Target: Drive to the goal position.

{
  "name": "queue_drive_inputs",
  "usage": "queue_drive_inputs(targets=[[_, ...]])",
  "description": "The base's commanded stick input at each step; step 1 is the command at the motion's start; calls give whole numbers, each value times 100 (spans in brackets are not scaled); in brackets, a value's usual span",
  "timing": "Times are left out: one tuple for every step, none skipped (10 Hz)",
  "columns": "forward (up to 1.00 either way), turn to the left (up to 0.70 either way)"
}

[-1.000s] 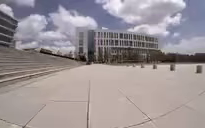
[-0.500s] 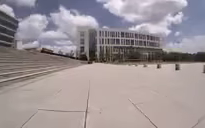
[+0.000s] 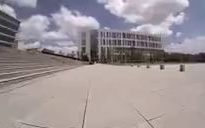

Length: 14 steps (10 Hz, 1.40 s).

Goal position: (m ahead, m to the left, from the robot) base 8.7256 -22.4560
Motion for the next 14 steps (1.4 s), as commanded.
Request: queue_drive_inputs(targets=[[70,-2],[70,-2],[70,-2],[70,-2],[70,0],[70,-1],[70,-2],[70,-2],[70,-2],[70,-2],[70,-2],[70,-2],[70,-2],[70,-2]])
